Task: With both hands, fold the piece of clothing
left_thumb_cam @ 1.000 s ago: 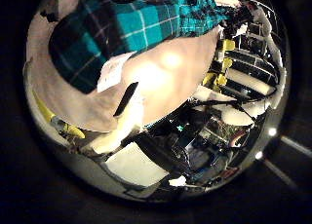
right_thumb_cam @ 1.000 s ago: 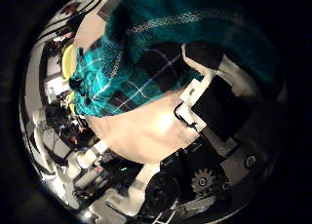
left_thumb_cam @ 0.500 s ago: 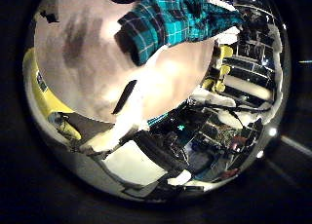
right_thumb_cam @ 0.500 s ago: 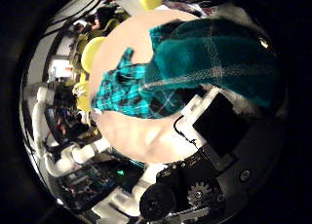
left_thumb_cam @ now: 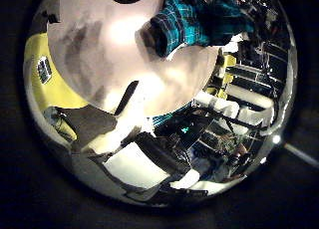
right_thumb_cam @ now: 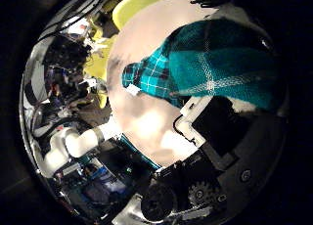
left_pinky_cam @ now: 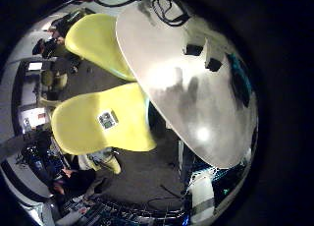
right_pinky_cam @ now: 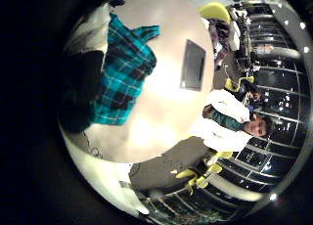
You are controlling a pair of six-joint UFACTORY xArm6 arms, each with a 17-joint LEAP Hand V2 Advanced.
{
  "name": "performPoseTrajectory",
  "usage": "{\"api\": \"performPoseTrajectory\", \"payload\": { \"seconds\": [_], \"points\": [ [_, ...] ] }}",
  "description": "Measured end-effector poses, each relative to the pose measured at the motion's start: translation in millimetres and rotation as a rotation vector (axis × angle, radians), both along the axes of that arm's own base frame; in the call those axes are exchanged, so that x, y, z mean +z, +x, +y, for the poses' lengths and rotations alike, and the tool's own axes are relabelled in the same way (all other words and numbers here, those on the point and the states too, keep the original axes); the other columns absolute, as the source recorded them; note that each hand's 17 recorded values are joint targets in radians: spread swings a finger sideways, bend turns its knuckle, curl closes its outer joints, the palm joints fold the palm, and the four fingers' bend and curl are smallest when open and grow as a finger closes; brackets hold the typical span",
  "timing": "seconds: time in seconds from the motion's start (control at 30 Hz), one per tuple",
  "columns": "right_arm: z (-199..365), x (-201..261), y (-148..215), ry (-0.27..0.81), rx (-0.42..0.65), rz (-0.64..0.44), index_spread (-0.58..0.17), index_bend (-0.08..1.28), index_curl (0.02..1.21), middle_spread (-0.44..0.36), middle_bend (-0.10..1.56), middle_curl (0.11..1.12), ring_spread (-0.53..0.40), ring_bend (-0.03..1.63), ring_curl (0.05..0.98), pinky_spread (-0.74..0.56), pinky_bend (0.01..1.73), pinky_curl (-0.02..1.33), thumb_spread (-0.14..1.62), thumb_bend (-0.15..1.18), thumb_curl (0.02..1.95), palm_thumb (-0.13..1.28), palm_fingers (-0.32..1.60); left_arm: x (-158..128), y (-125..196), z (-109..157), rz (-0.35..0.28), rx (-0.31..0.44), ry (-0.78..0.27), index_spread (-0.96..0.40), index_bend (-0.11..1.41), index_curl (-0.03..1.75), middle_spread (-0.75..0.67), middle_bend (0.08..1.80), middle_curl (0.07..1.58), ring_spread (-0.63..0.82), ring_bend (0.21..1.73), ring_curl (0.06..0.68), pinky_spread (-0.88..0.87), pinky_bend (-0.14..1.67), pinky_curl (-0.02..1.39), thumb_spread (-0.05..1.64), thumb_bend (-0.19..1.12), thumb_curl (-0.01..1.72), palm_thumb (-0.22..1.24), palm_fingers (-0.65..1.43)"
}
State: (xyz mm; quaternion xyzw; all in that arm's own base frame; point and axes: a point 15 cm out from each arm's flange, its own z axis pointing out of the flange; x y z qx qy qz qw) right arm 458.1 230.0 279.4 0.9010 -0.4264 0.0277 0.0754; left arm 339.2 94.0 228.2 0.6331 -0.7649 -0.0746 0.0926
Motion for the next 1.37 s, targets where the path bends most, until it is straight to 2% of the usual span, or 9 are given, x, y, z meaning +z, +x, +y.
{"api": "performPoseTrajectory", "payload": {
  "seconds": [0.03,0.07,0.1,0.2,0.3,0.5,0.83,1.13,1.37],
  "points": [
    [7.4,-6.4,4.6,-0.007,0.010,0.010,-0.383,0.64,0.90,-0.252,1.21,0.90,-0.264,1.54,0.830,-0.26,1.44,1.02,1.19,-0.05,0.60,0.81,0.51,1.6,0.5,-1.6,-0.005,0.001,-0.002,-0.02,0.17,0.34,0.05,0.21,0.42,-0.06,0.84,0.278,-0.07,0.57,0.45,1.17,-0.02,0.29,0.42,0.23],
    [14.3,-10.0,8.8,-0.010,0.018,0.014,-0.382,0.56,0.88,-0.254,1.17,0.89,-0.264,1.55,0.822,-0.28,1.44,1.01,1.19,-0.05,0.59,0.79,0.43,3.3,0.2,-2.0,-0.008,0.003,-0.001,-0.02,0.16,0.34,0.05,0.21,0.42,-0.06,0.84,0.278,-0.07,0.57,0.45,1.17,-0.02,0.29,0.42,0.23],
    [21.5,-8.2,13.7,-0.001,0.025,0.005,-0.384,0.40,0.82,-0.256,0.99,0.82,-0.272,1.53,0.797,-0.32,1.42,0.97,1.21,-0.05,0.55,0.74,0.16,3.6,-0.5,-2.6,-0.007,0.003,-0.001,-0.02,0.16,0.34,0.05,0.21,0.42,-0.06,0.84,0.279,-0.07,0.57,0.45,1.17,-0.02,0.29,0.42,0.23],
    [31.7,-4.8,20.2,0.020,0.043,-0.020,-0.420,0.32,0.68,-0.185,0.72,0.70,-0.228,1.31,0.701,-0.23,1.22,0.90,1.20,-0.05,0.49,0.65,-0.15,3.7,-6.0,-2.3,0.000,0.005,-0.002,-0.02,0.16,0.34,0.06,0.21,0.42,-0.05,0.83,0.276,-0.07,0.57,0.45,1.17,-0.02,0.29,0.42,0.22],
    [28.2,10.9,20.5,0.037,0.083,-0.034,-0.449,0.25,0.59,-0.123,0.49,0.58,-0.113,1.07,0.600,-0.07,1.14,0.84,1.17,-0.05,0.46,0.60,-0.24,0.6,-9.7,-4.6,0.009,0.003,-0.003,-0.02,0.17,0.34,0.06,0.21,0.42,-0.05,0.83,0.276,-0.07,0.58,0.45,1.17,-0.02,0.30,0.42,0.22],
    [17.3,71.2,14.0,0.189,0.114,-0.070,-0.466,0.12,0.43,-0.042,0.28,0.45,0.082,0.82,0.452,0.22,0.99,0.72,1.09,-0.04,0.40,0.53,-0.12,2.6,-4.8,-12.7,0.005,-0.002,0.000,-0.01,0.17,0.34,0.07,0.21,0.42,-0.04,0.83,0.275,-0.06,0.58,0.45,1.18,-0.02,0.29,0.41,0.22],
    [-114.4,172.7,-13.4,0.304,-0.061,-0.181,-0.422,0.16,0.32,-0.009,0.28,0.41,0.101,0.77,0.378,0.38,0.85,0.59,1.09,-0.02,0.38,0.57,0.04,19.8,-0.8,-57.1,0.001,-0.018,0.003,-0.01,0.17,0.34,0.06,0.21,0.41,-0.03,0.83,0.272,-0.05,0.57,0.45,1.18,-0.02,0.29,0.41,0.23],
    [-210.6,153.0,-41.1,0.275,-0.146,-0.143,-0.400,0.16,0.31,-0.014,0.30,0.39,0.082,0.76,0.341,0.42,0.78,0.52,1.11,-0.03,0.36,0.51,0.12,37.8,-6.4,-95.6,0.010,0.011,0.035,-0.02,0.17,0.34,0.06,0.21,0.41,-0.03,0.83,0.271,-0.05,0.57,0.44,1.18,-0.02,0.29,0.41,0.23],
    [-219.3,126.9,-55.4,0.270,-0.167,-0.080,-0.388,0.18,0.31,-0.056,0.32,0.38,0.075,0.74,0.316,0.44,0.72,0.46,1.19,0.00,0.34,0.53,0.18,48.2,-23.2,-116.1,0.031,0.035,0.052,-0.02,0.17,0.34,0.06,0.21,0.42,-0.03,0.83,0.270,-0.05,0.56,0.44,1.18,-0.02,0.29,0.41,0.24]
  ]
}}
